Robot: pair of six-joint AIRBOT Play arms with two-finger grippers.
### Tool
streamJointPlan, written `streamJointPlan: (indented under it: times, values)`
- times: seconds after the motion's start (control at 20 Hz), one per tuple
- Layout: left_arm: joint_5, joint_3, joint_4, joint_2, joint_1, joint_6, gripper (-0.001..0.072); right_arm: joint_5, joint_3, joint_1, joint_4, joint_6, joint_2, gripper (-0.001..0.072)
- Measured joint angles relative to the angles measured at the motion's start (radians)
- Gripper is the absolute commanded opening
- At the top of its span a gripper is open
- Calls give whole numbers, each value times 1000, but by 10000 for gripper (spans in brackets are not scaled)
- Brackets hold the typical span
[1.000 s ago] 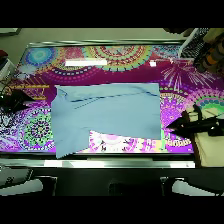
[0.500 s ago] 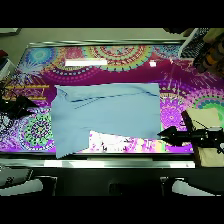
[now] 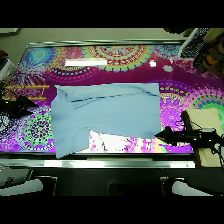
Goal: Fold the clothes and pants, and hang the long-sleeved shirts on hangers.
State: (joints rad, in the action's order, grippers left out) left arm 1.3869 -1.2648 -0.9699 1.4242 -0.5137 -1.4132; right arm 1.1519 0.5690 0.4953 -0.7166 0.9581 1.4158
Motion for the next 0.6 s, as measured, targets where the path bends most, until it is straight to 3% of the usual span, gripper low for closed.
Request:
streamJointPlan:
  times: [0.3,0.6]
  values:
    - [-17,31,-20,0,-27,35,549,-45,0,-39,-8,40,-46,43]
    - [-123,225,-21,0,-63,120,538,-48,1,-43,-20,102,-170,43]
